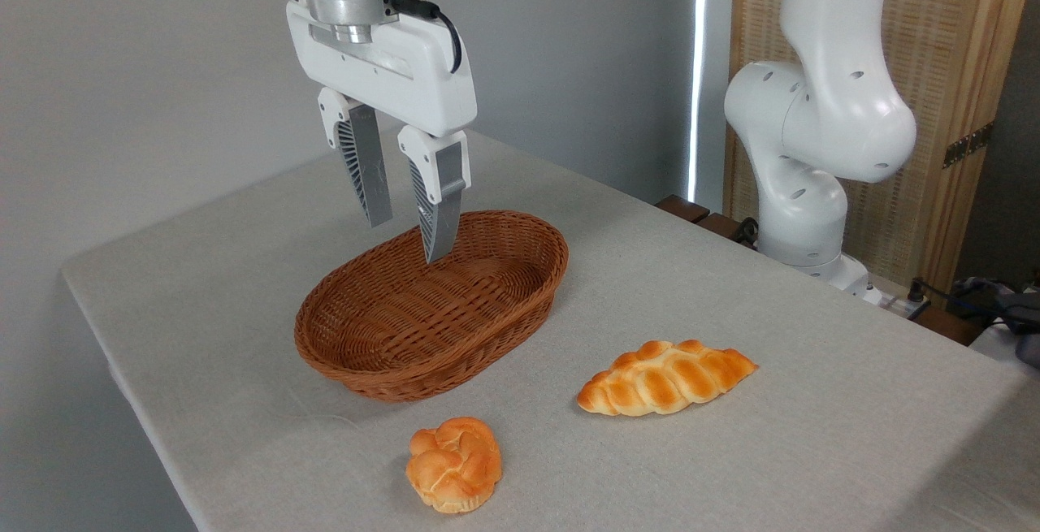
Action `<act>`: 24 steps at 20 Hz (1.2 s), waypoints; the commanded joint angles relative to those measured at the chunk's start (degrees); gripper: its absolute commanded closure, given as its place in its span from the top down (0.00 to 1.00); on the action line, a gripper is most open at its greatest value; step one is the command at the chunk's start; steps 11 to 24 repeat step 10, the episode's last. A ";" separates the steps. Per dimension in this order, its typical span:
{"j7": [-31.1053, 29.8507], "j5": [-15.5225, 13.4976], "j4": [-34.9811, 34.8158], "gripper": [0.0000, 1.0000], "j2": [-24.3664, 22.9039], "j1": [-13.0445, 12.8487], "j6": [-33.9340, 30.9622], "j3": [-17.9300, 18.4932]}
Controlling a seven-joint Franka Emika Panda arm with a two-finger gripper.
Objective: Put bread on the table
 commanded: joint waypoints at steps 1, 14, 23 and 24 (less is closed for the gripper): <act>0.01 -1.11 1.12 1.00 1.00 1.08 -0.34 -0.80; -0.25 -0.50 1.03 1.00 1.09 1.26 -0.52 -1.68; -0.25 -0.50 1.03 1.00 1.09 1.26 -0.52 -1.68; -0.25 -0.50 1.03 1.00 1.09 1.26 -0.52 -1.68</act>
